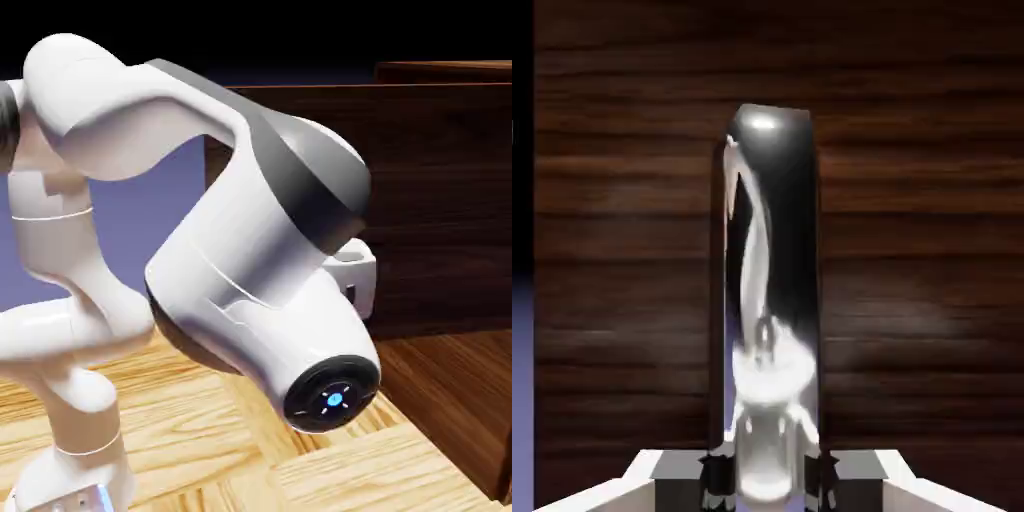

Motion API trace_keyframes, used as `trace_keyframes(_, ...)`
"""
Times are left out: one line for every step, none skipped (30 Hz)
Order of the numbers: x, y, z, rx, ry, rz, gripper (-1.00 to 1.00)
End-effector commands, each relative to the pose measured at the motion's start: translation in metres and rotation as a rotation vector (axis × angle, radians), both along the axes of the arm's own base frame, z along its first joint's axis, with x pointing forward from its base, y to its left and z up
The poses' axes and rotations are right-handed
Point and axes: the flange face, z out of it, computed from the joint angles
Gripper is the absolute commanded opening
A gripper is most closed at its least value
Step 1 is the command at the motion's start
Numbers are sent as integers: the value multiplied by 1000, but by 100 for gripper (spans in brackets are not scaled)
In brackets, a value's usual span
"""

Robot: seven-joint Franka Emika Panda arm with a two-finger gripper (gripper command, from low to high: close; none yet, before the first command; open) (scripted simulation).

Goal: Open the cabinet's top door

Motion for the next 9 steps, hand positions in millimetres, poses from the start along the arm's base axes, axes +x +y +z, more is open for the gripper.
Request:
trace_keyframes(1,-8,0,0,0,16,-100)
trace_keyframes(2,-16,0,0,0,34,-100)
trace_keyframes(4,-23,0,0,0,51,-100)
trace_keyframes(5,-30,0,0,0,68,-100)
trace_keyframes(7,-37,0,0,0,84,-100)
trace_keyframes(9,-44,0,0,0,101,-100)
trace_keyframes(11,-51,0,0,0,116,-100)
trace_keyframes(13,-58,0,0,0,132,-100)
trace_keyframes(14,-63,0,0,0,146,-100)
